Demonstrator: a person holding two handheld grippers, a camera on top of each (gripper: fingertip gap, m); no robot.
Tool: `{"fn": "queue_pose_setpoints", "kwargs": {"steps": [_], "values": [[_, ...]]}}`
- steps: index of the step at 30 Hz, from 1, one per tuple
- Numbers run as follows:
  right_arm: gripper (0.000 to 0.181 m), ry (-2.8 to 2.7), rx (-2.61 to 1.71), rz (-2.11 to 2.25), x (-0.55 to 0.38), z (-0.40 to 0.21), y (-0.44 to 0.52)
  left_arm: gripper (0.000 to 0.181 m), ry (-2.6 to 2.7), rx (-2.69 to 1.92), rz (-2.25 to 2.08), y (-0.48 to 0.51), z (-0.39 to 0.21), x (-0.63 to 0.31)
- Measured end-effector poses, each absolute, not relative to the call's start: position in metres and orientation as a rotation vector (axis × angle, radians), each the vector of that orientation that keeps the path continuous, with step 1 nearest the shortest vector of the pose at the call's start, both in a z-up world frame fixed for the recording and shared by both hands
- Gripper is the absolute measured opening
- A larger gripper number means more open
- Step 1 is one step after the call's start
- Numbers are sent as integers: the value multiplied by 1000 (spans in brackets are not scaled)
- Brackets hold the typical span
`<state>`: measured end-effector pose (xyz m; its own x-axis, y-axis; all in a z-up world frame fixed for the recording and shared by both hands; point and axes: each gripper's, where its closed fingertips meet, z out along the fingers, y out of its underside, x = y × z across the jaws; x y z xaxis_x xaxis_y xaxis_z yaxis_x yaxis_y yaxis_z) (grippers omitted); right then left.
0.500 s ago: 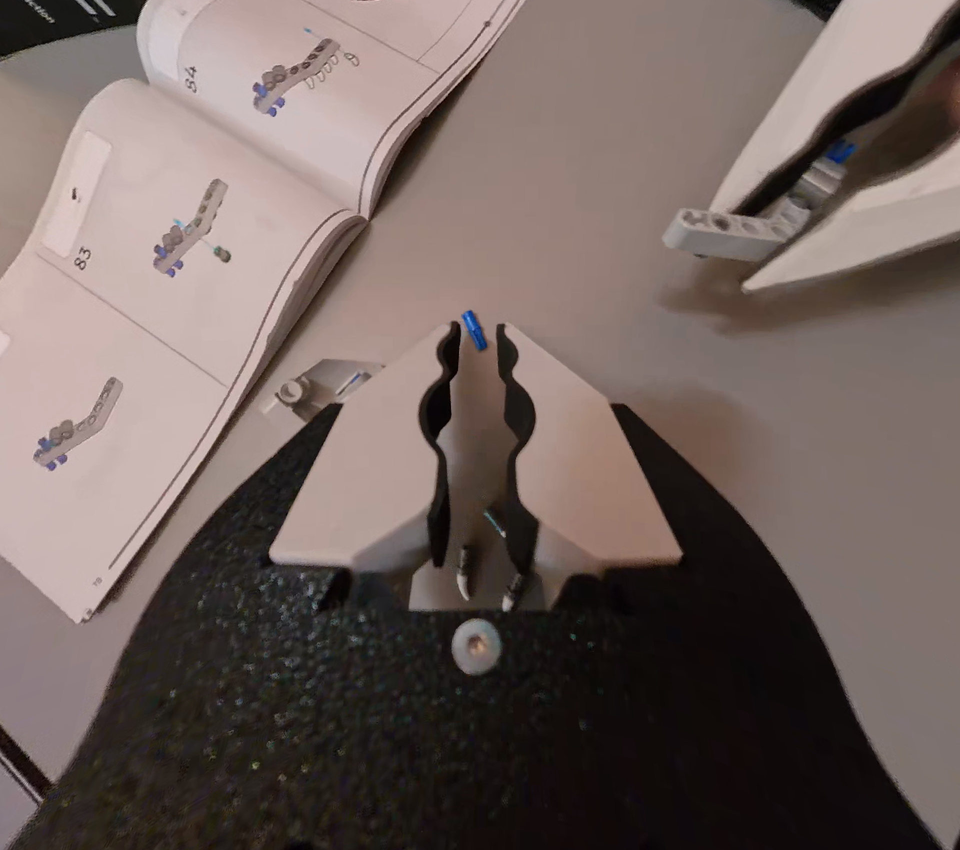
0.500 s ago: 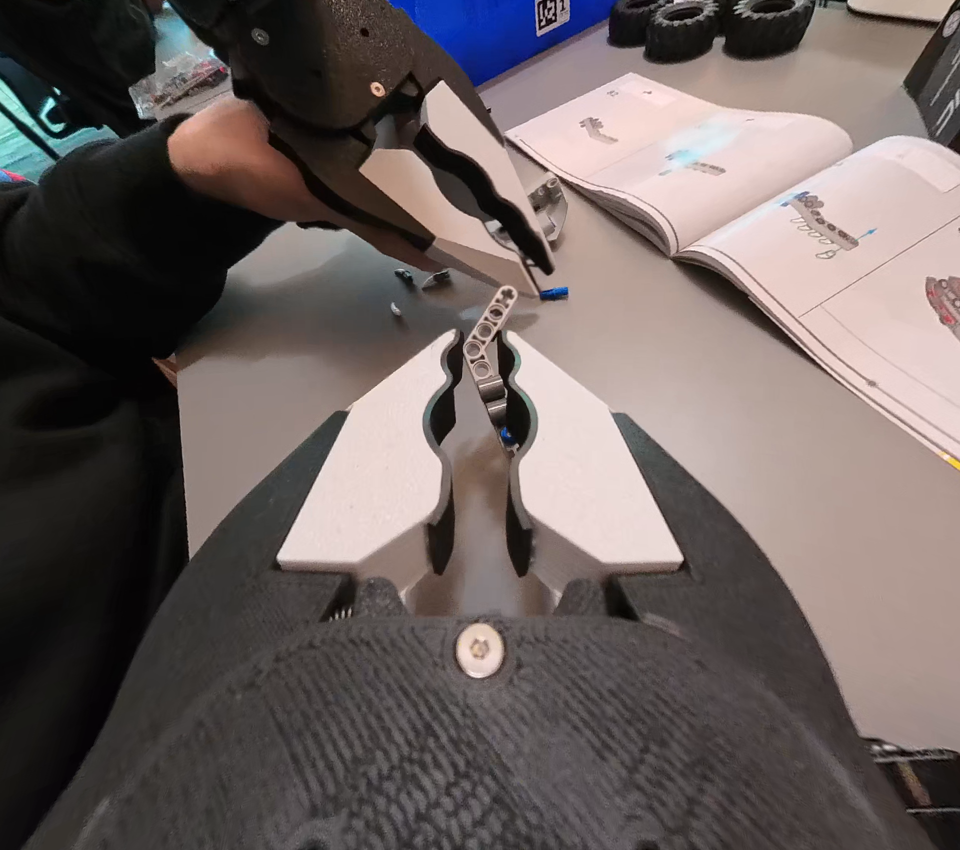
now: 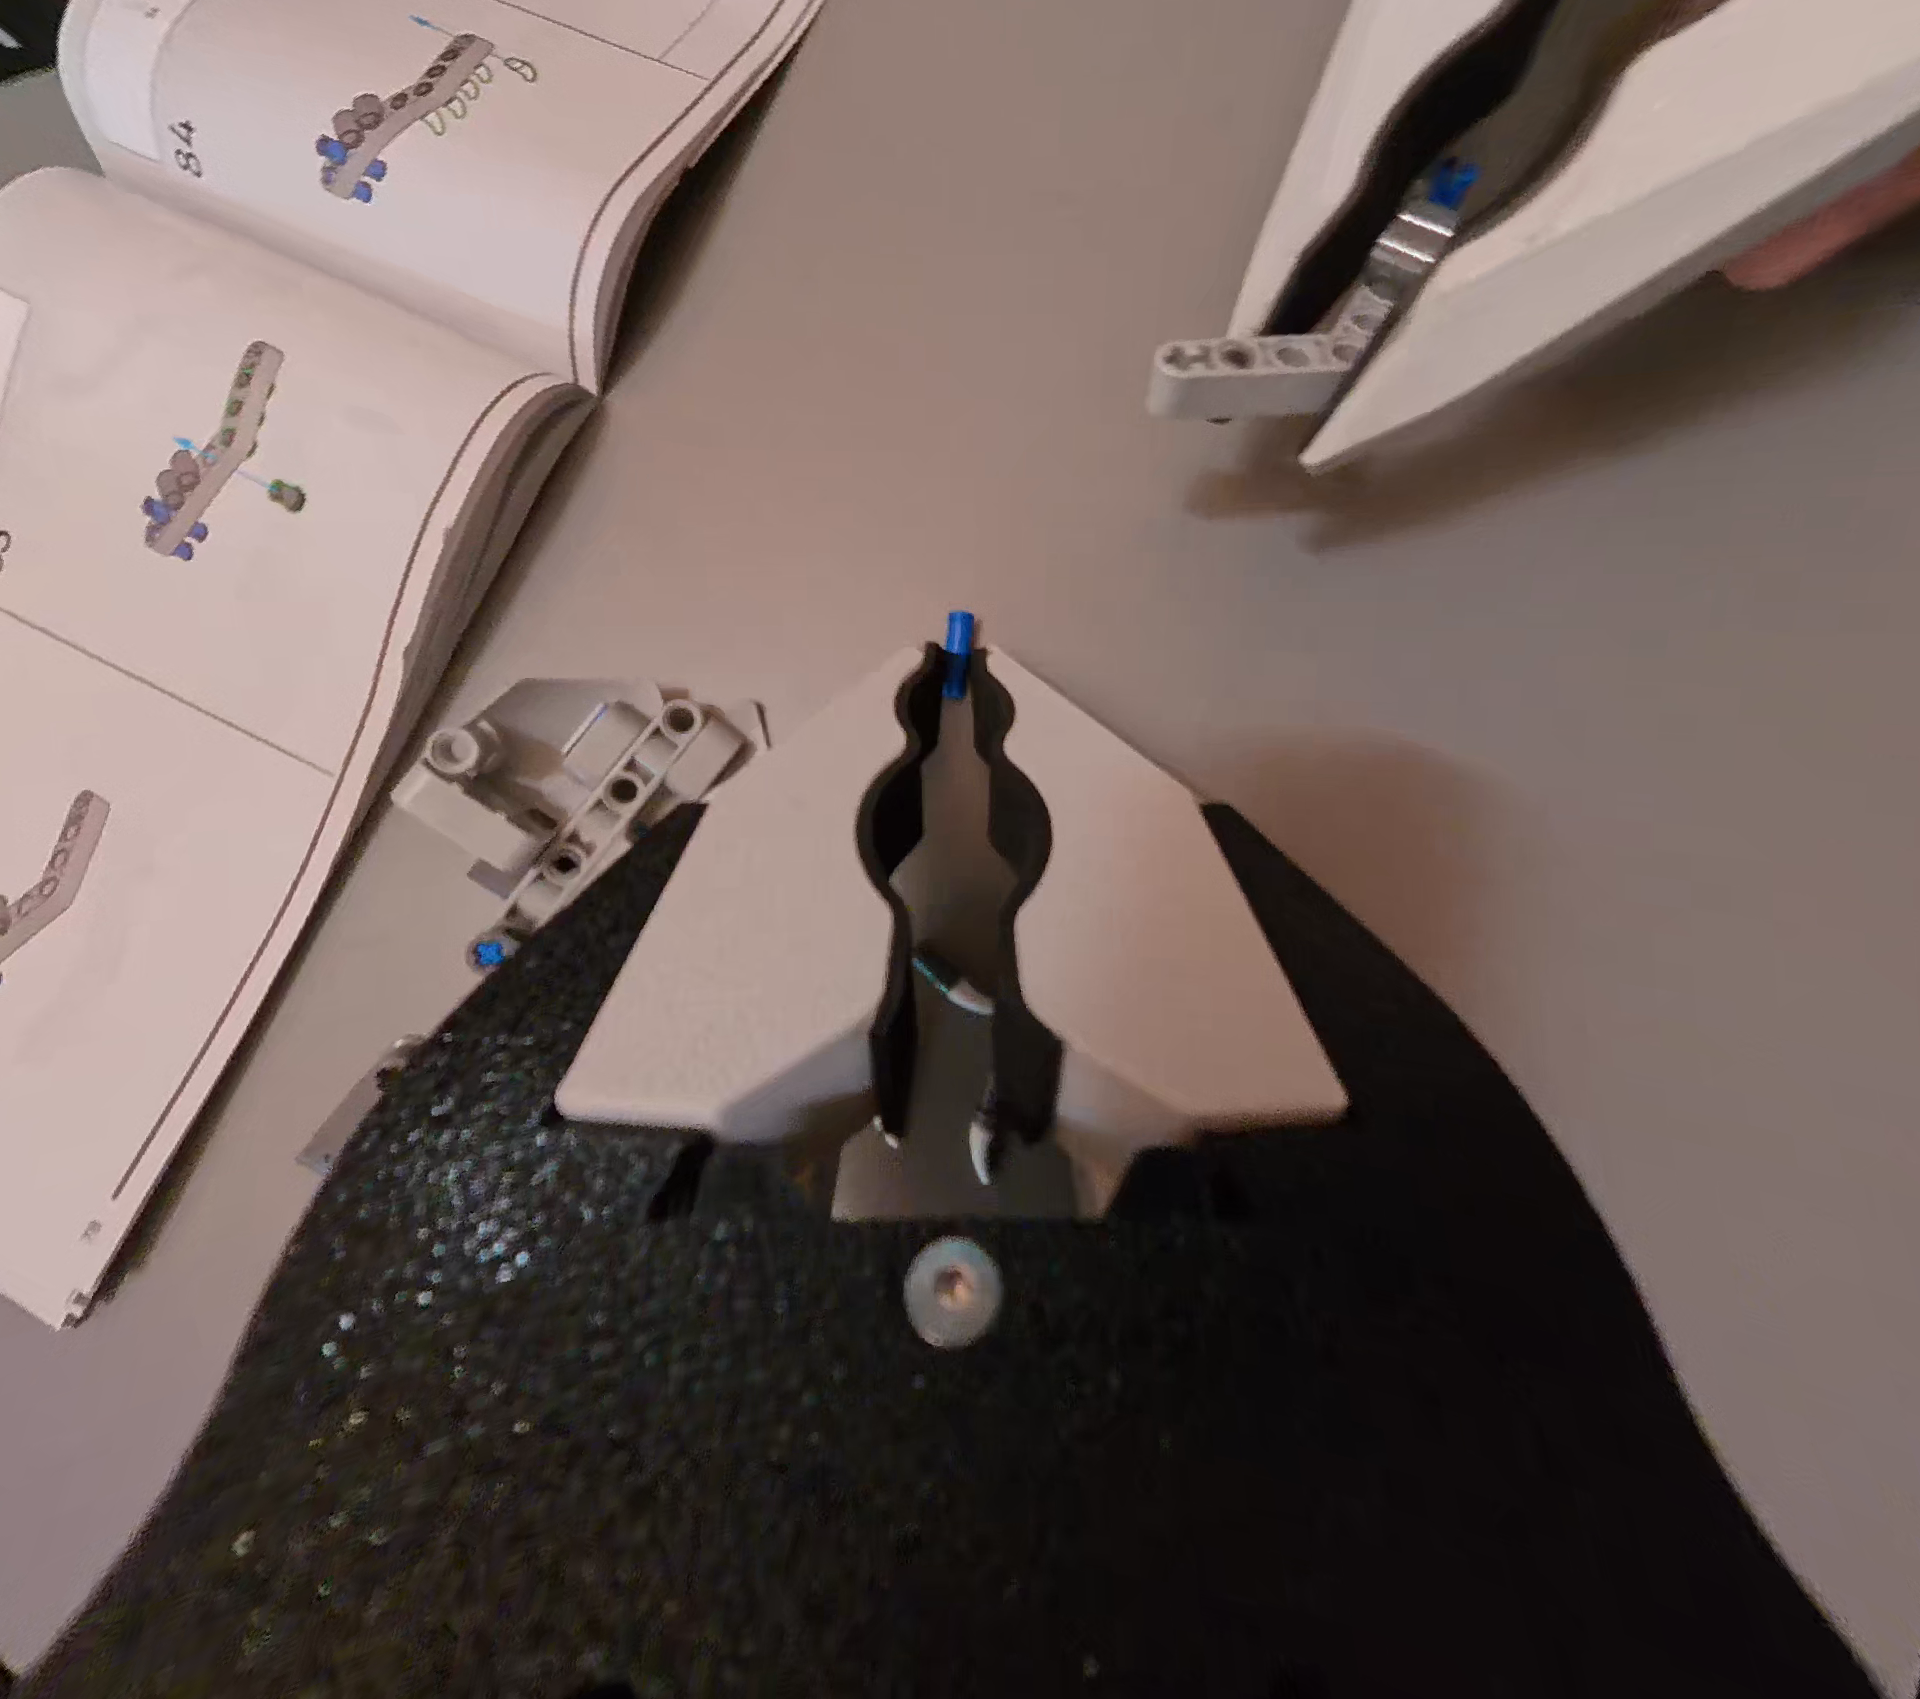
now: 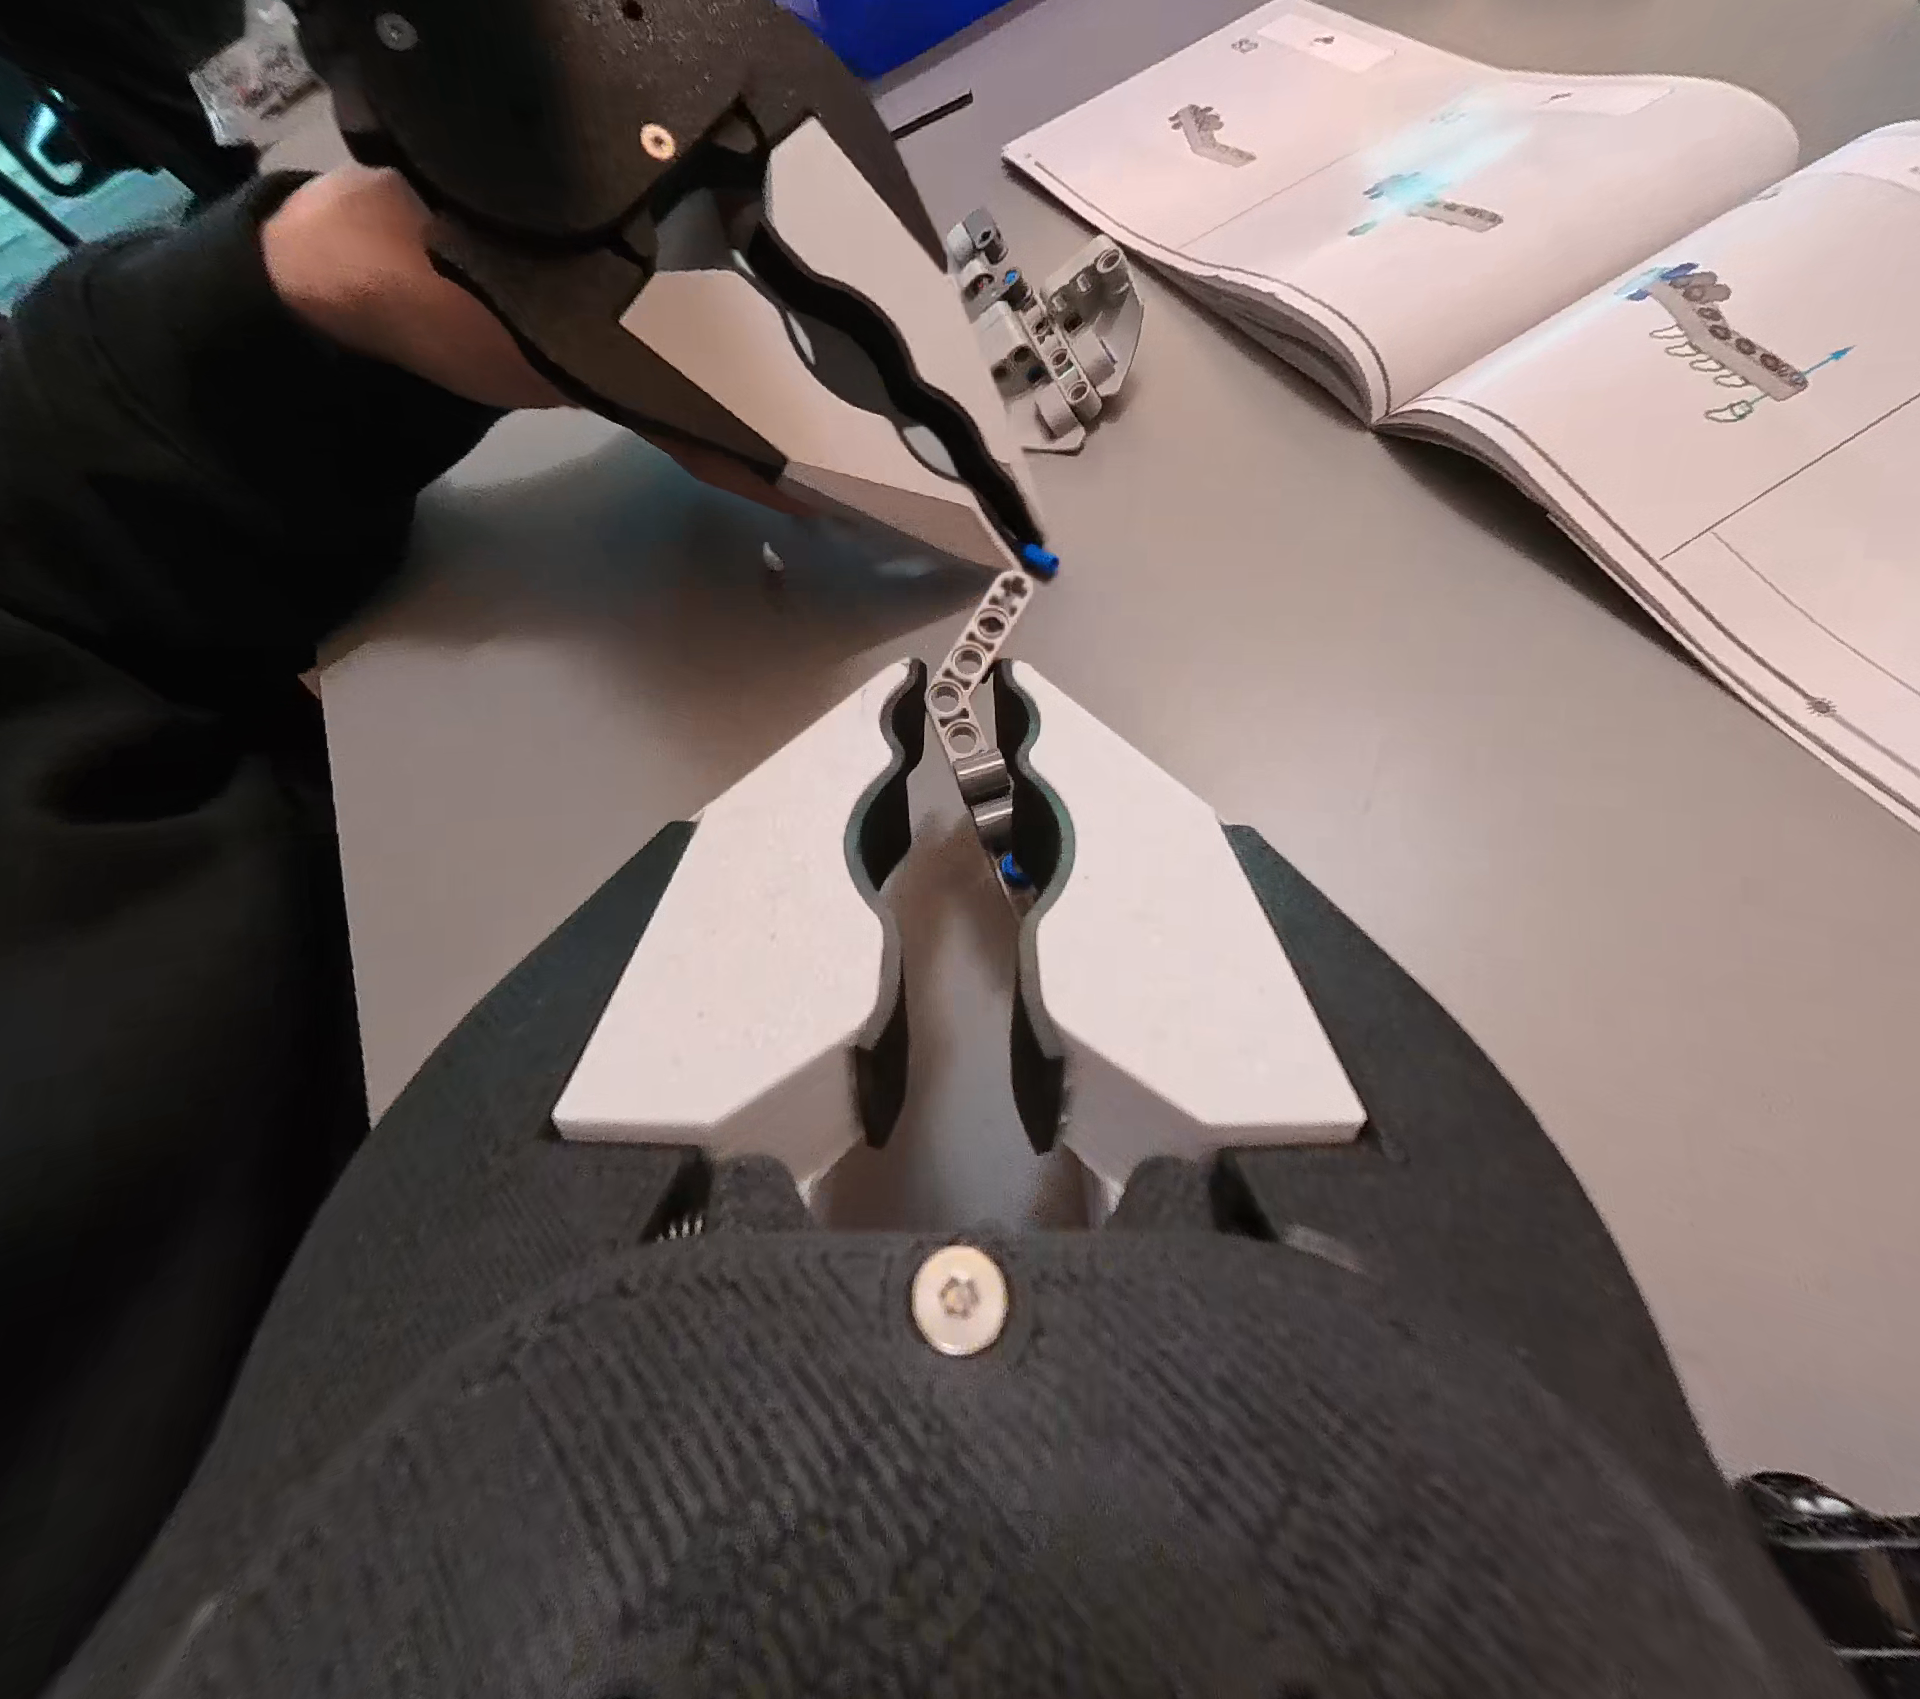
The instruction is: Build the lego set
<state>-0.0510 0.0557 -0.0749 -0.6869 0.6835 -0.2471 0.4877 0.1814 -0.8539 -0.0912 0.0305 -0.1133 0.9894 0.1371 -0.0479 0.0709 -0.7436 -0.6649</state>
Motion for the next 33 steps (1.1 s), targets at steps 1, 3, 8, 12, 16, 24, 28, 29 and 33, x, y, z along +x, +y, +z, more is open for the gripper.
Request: {"fn": "queue_pose_setpoints", "kwargs": {"steps": [1, 3, 8, 12, 16, 24, 28, 29, 33], "values": [[11, -2272, -1137, 1503, -51, -77, 55, 2, -132, -2410, 107, 29, -113, -89], [11, -2294, -1137, 1481, -50, -80, 54, 2, -118, -2404, 75, 26, -113, -88], [11, -2333, -1173, 1450, -51, -87, 53, 2, -113, -2393, -21, 22, -113, -84], [11, -2350, -1207, 1438, -52, -91, 53, 2, -120, -2377, -55, 21, -113, -83], [11, -2362, -1222, 1434, -52, -93, 53, 2, -122, -2363, -93, 19, -113, -82], [11, -2377, -1222, 1435, -51, -94, 52, 6, -15, -2318, -66, 15, -94, -83], [11, -2376, -1216, 1471, -50, -91, 51, 16, 334, -2340, 158, 8, -81, -98], [11, -2379, -1212, 1477, -49, -91, 51, 19, 476, -2336, 187, 7, -79, -95], [11, -2407, -1208, 1475, -46, -92, 49, 23, 1048, -2290, 375, 3, -78, -99]]}}
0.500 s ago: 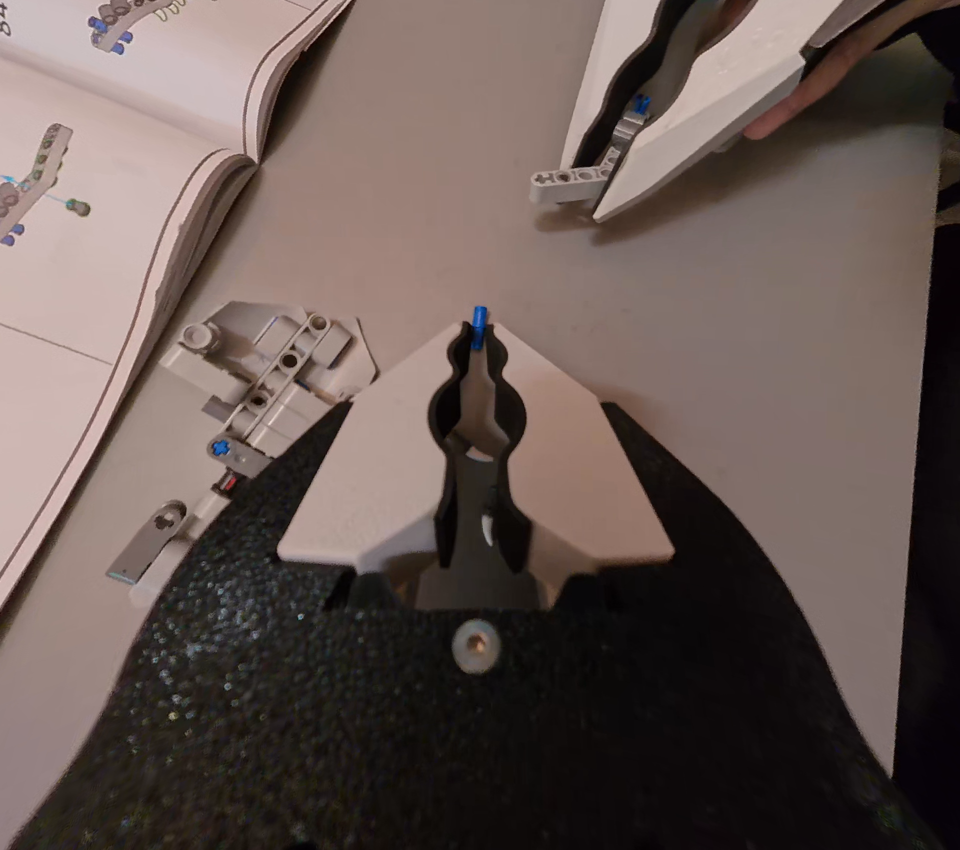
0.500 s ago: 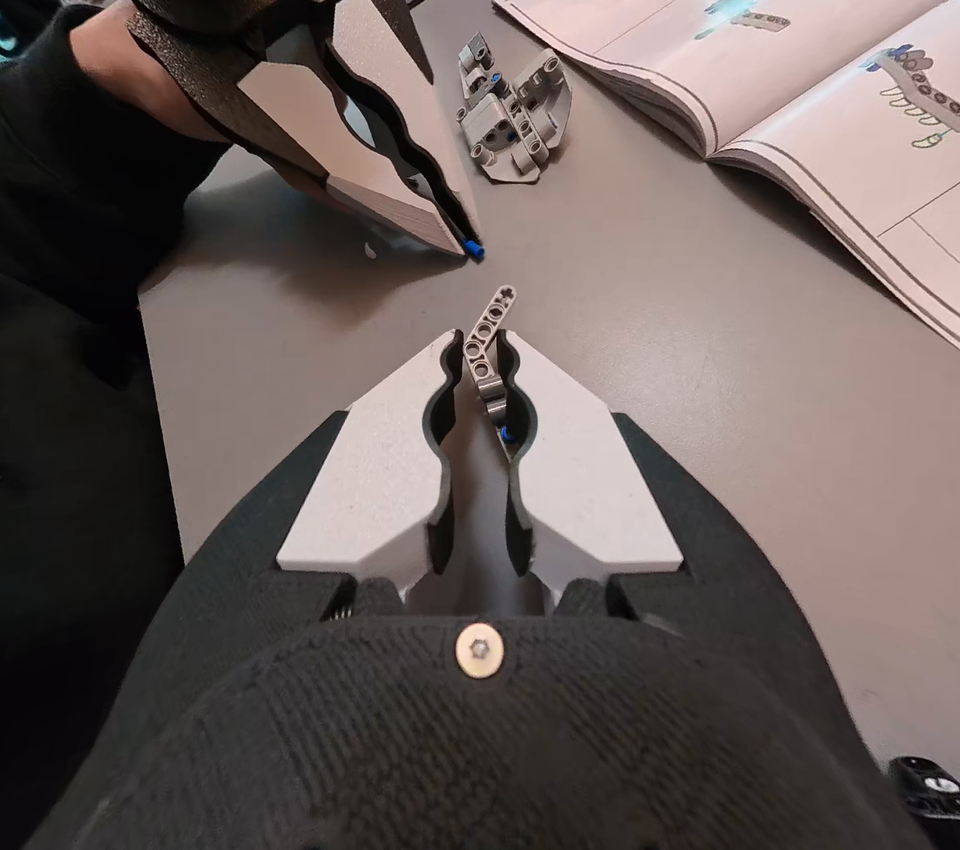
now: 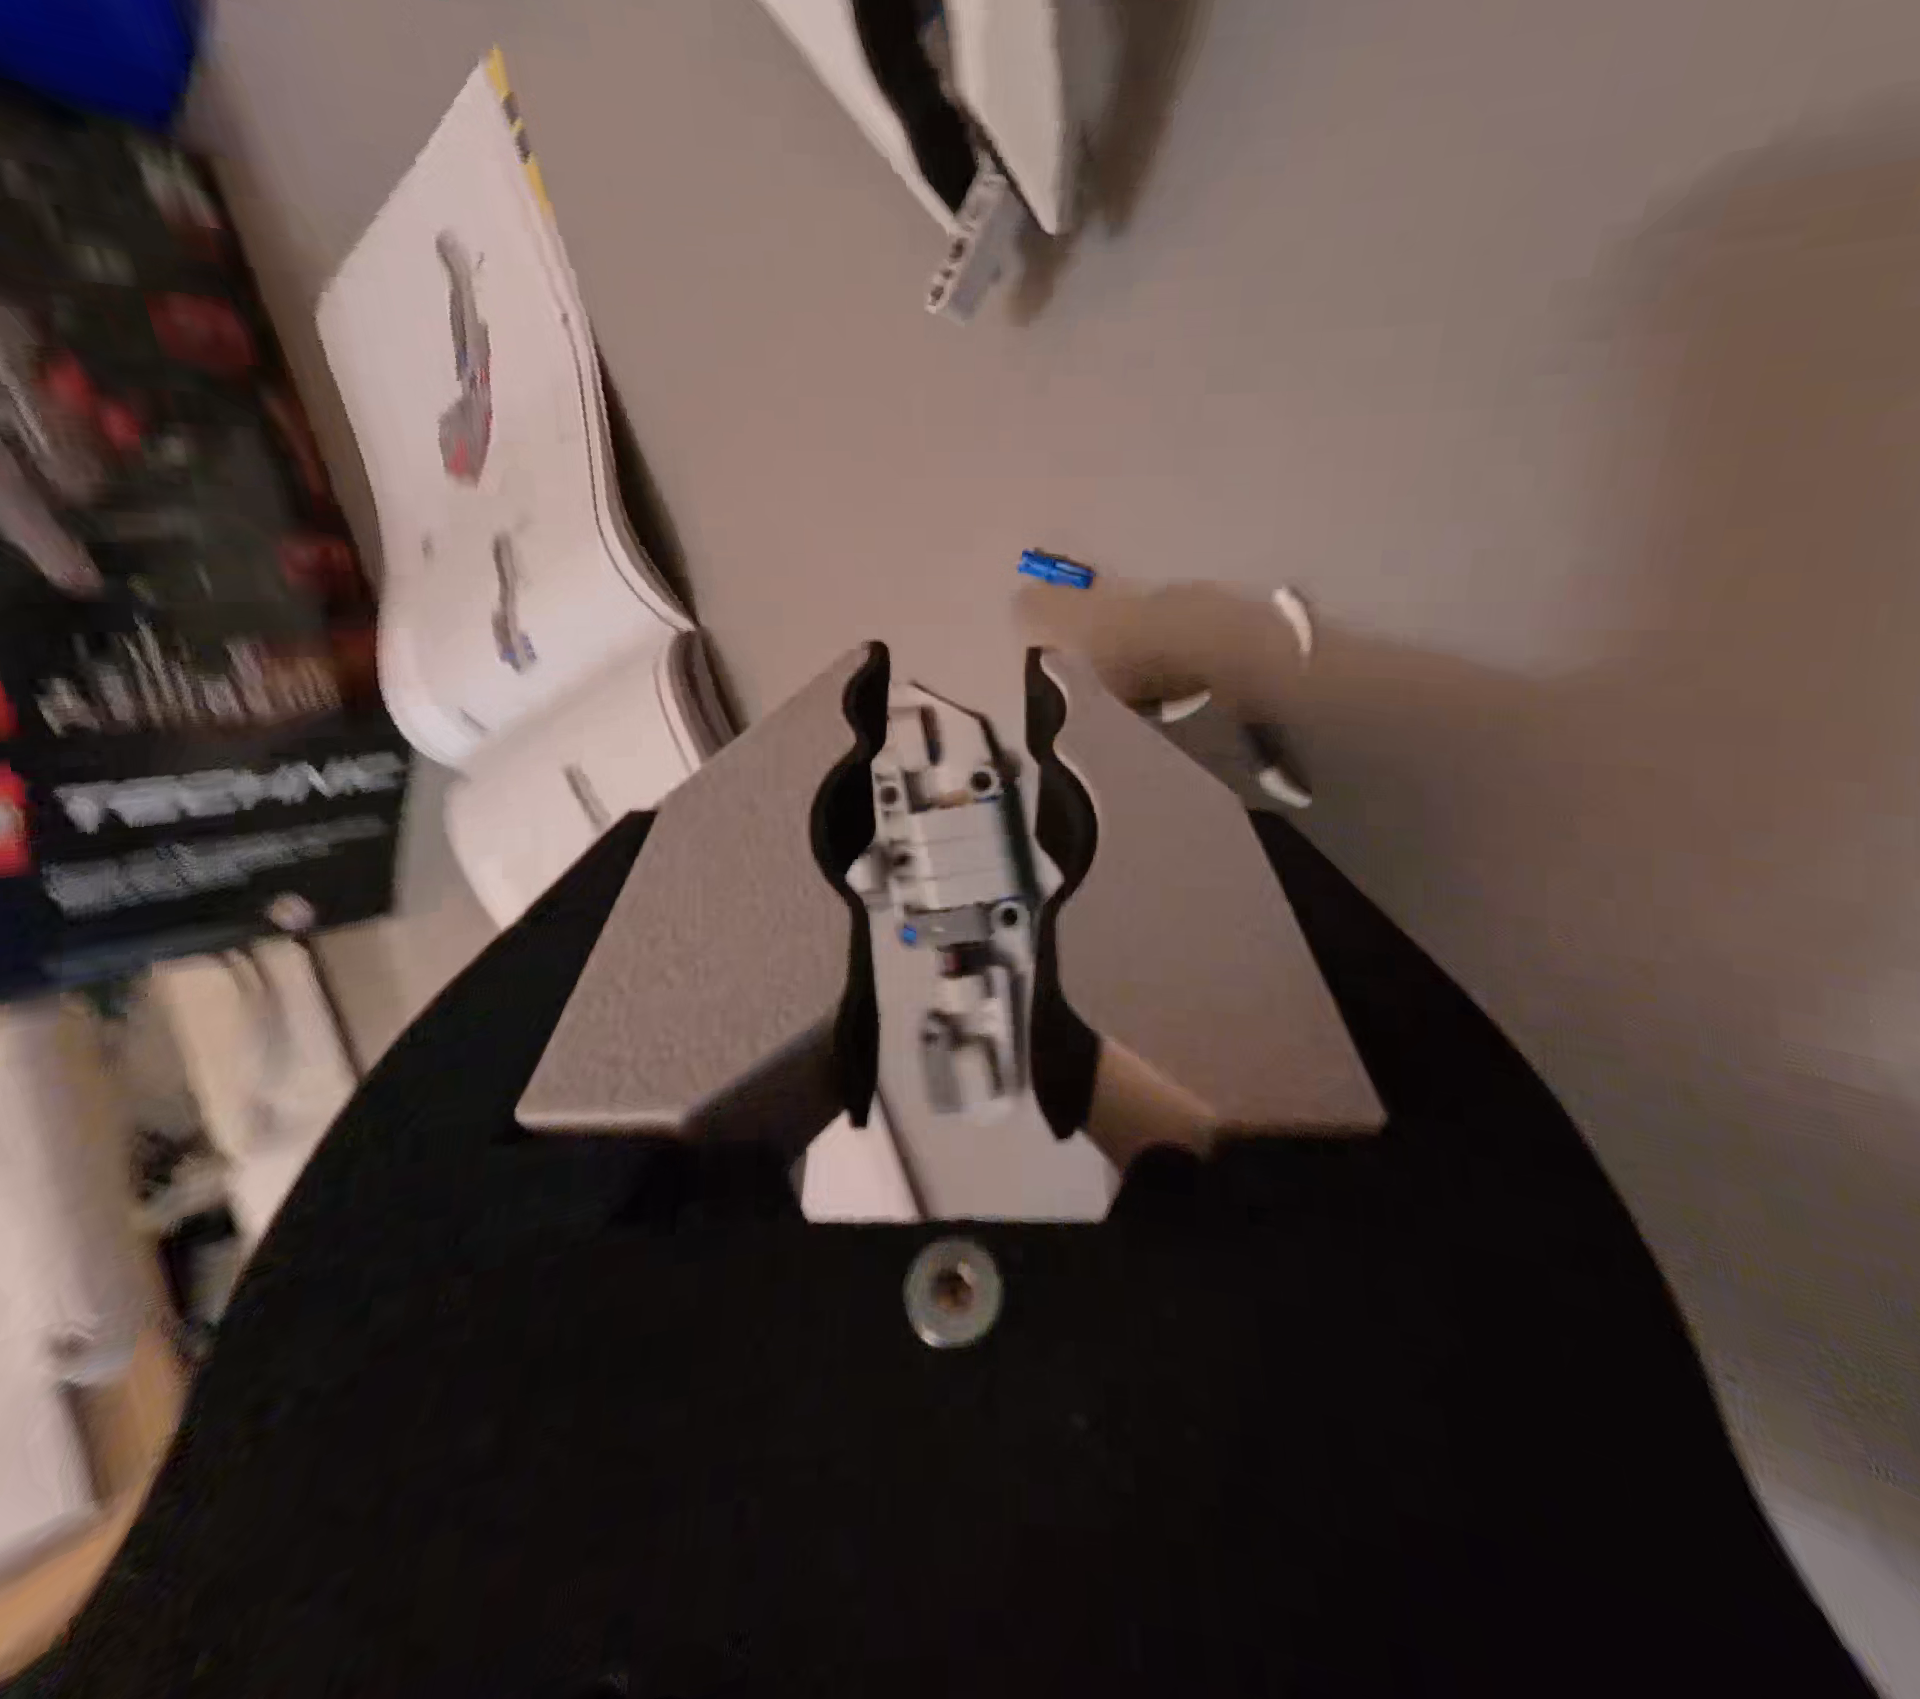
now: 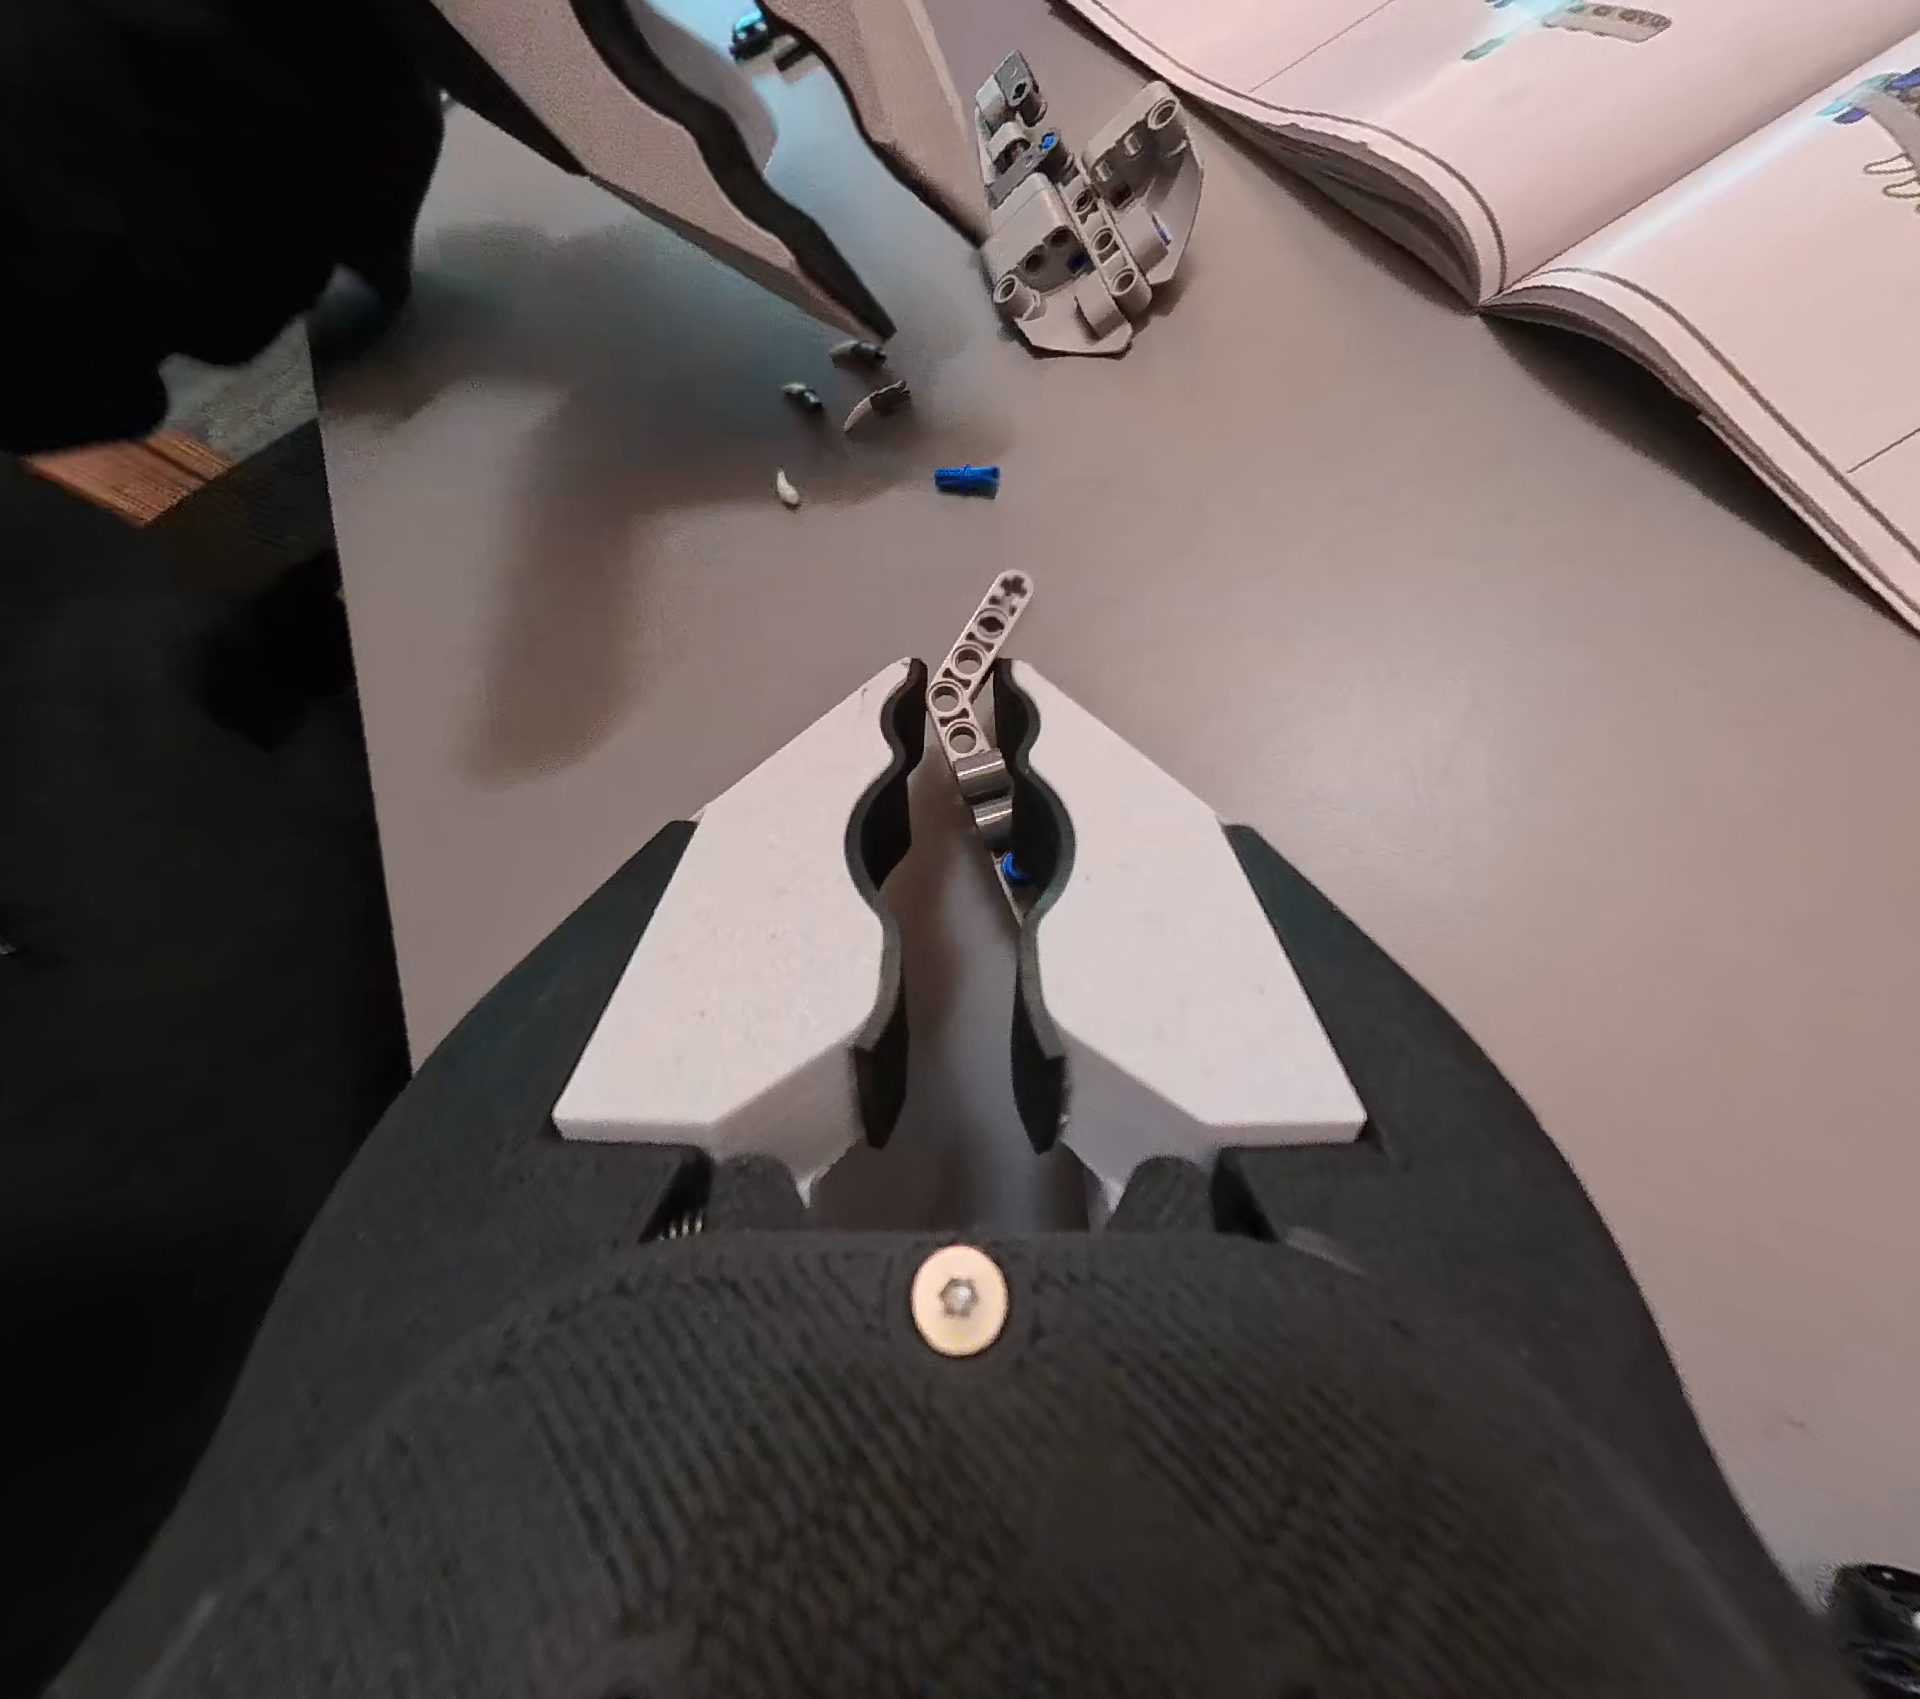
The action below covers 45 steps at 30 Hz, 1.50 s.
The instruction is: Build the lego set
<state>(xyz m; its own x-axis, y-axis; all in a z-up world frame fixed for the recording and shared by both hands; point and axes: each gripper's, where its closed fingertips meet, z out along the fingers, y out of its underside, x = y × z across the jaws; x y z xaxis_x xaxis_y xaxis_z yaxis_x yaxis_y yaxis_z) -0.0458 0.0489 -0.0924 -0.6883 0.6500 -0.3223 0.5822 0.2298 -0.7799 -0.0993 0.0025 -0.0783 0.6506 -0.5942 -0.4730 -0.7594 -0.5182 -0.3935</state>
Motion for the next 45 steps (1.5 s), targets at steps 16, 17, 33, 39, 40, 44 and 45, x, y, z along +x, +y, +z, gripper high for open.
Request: {"fn": "queue_pose_setpoints", "kwargs": {"steps": [16, 17, 33, 39, 40, 44, 45], "values": [[11, -2453, -1209, 1446, -44, -97, 46, 22, 2053, -2091, 301, 7, -112, -89], [11, -2454, -1209, 1450, -43, -97, 46, 18, 2069, -2091, 289, 6, -113, -90], [11, -2477, -1193, 1450, -41, -98, 44, 2, 1235, -2463, -358, 0, -115, -75], [11, -2490, -1171, 1445, -40, -98, 42, 2, 991, -2587, -218, 3, -116, -76], [11, -2478, -1168, 1444, -41, -97, 42, 2, 948, -2595, -210, 3, -116, -76], [11, -2423, -1140, 1461, -46, -91, 40, 1, 731, -2546, -202, 9, -115, -75], [11, -2393, -1121, 1445, -50, -89, 41, 1, 660, -2521, -208, 12, -113, -75]]}}
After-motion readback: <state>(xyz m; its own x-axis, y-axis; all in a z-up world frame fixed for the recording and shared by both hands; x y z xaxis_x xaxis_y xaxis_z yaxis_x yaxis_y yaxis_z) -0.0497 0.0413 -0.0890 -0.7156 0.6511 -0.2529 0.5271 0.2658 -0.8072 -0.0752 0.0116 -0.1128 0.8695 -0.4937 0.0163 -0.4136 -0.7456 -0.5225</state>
